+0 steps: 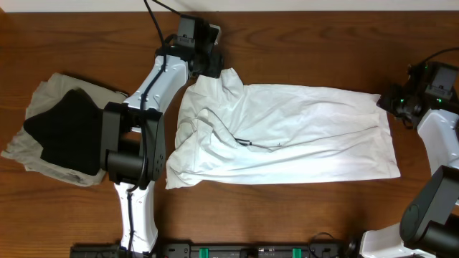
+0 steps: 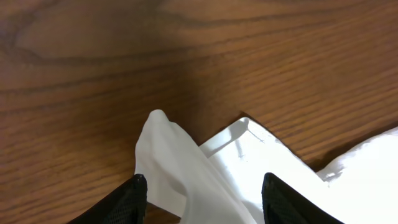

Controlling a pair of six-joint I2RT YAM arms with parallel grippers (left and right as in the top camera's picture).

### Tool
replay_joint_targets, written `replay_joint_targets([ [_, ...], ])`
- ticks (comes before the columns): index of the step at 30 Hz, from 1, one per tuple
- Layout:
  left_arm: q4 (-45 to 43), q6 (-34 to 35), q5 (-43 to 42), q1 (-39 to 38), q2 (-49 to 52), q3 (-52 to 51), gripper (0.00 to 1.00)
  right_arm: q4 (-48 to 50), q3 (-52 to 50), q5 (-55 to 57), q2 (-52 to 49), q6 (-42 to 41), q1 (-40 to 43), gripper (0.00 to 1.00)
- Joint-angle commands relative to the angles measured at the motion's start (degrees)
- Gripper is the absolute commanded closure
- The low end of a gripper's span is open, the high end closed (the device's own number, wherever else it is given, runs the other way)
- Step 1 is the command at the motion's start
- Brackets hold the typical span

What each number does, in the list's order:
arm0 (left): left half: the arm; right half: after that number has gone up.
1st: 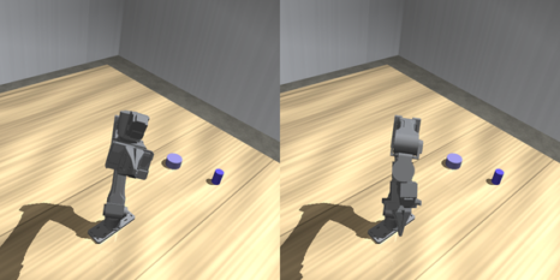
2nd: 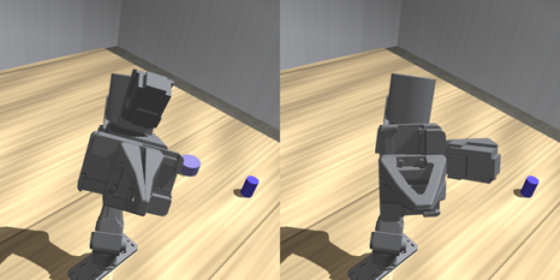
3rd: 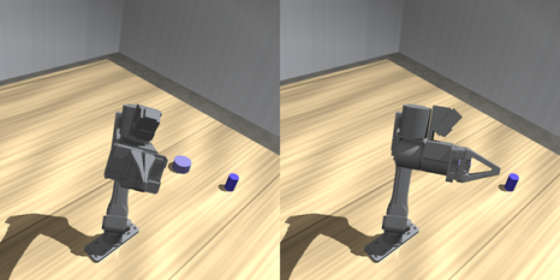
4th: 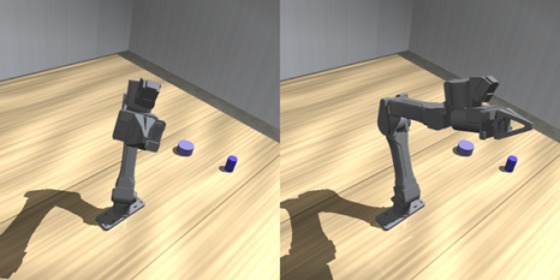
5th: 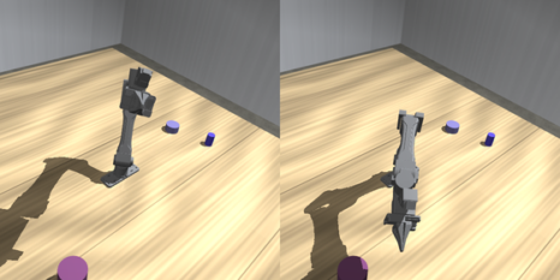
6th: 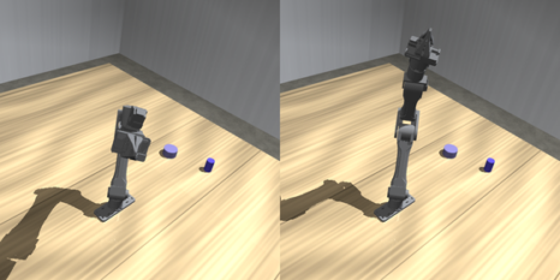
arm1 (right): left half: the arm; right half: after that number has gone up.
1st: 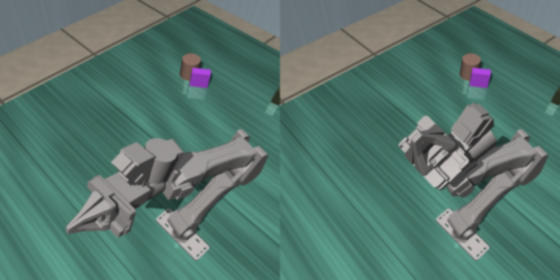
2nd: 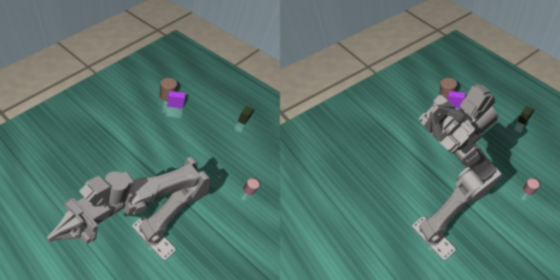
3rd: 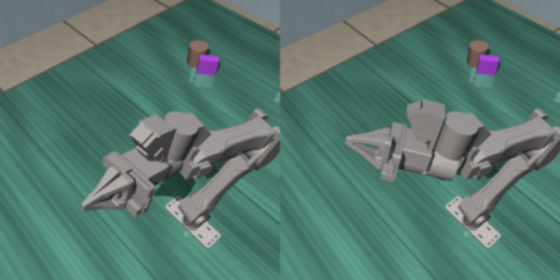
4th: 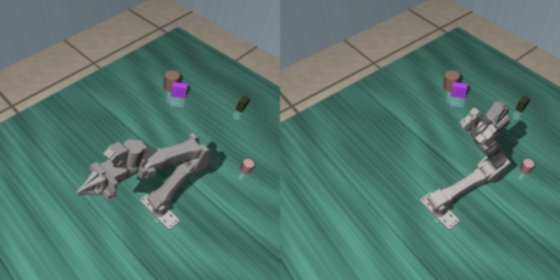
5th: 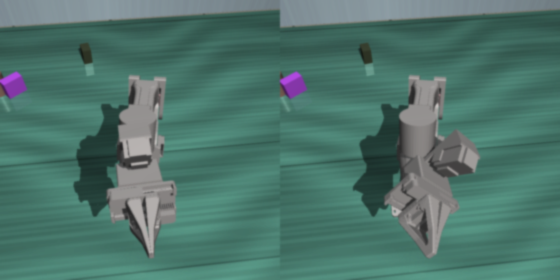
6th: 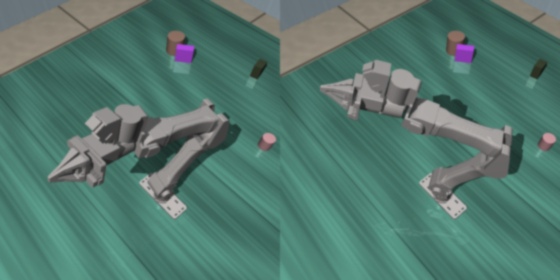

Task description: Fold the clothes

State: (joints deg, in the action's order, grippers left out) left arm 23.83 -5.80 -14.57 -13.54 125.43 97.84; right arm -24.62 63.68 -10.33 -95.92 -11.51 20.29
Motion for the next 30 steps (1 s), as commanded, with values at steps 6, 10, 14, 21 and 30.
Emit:
replay_joint_targets([
  [6,1.7,0.1,0.9,0.1,2.7,-0.1,0.58,0.0,0.2,-0.3,1.4,-0.2,0.3,0.99],
  [10,2.6,0.1,0.9,0.1,2.4,-0.1,0.94,0.0,0.2,-0.3,1.4,-0.3,0.3,0.99],
  [14,3.7,0.1,0.9,0.1,0.7,-0.1,0.94,-0.1,0.2,-0.3,1.4,-0.2,0.3,0.99],
  [21,13.0,0.1,0.9,0.1,-8.7,-0.1,0.95,0.4,0.2,-0.7,1.4,-0.9,0.3,0.99],
  [30,25.4,0.1,0.9,0.1,-18.8,-0.1,0.94,-3.8,0.2,-2.9,1.4,-2.1,0.5,0.99],
])
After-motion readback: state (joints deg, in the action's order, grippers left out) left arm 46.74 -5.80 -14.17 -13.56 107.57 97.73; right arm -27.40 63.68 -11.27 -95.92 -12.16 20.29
